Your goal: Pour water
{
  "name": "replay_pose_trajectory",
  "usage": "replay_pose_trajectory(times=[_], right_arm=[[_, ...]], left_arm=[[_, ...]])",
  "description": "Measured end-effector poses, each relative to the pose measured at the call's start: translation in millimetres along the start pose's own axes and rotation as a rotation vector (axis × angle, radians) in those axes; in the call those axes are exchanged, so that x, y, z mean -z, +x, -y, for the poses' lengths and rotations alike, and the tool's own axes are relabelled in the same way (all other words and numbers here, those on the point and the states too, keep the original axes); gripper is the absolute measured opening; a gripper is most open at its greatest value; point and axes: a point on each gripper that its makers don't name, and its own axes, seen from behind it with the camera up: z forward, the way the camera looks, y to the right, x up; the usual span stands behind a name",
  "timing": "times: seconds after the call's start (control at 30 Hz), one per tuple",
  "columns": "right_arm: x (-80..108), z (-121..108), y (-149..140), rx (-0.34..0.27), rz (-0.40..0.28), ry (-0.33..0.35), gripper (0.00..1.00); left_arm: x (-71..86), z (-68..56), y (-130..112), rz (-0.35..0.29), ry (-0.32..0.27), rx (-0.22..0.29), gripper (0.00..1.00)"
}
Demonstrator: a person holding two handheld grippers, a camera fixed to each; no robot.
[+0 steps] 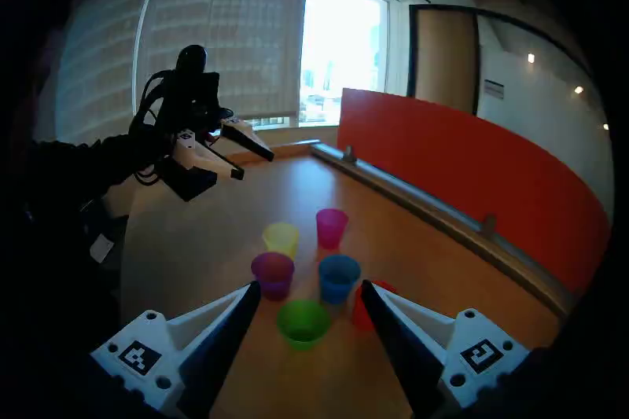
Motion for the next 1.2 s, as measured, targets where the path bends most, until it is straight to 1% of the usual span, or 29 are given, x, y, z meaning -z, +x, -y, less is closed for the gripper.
replay_pose_trajectory(times=[0.2, 0.5, 0.7, 0.9, 1.2], right_arm=[[-14.8, -10, -17, -0.004, 0.029, 0.005, 0.99], [-32.1, -13, -37, 0.0, 0.067, 0.026, 0.99], [-41.3, -10, -57, -0.011, 0.118, 0.043, 0.99], [-52.1, -4, -75, -0.015, 0.16, 0.061, 0.99], [-66.4, 9, -103, -0.033, 0.223, 0.102, 0.99]], left_arm=[[-10.9, 12.4, -4, 0.0, 0.005, 0.001, 0.98], [-24.6, 27.1, -8, 0.012, 0.02, 0.005, 0.98], [-30.8, 32.1, -9, 0.014, 0.027, 0.011, 0.98], [-36.2, 38.5, -13, 0.019, 0.054, -0.001, 0.98], [-42.1, 42.1, -17, 0.024, 0.064, 0.01, 0.98]])
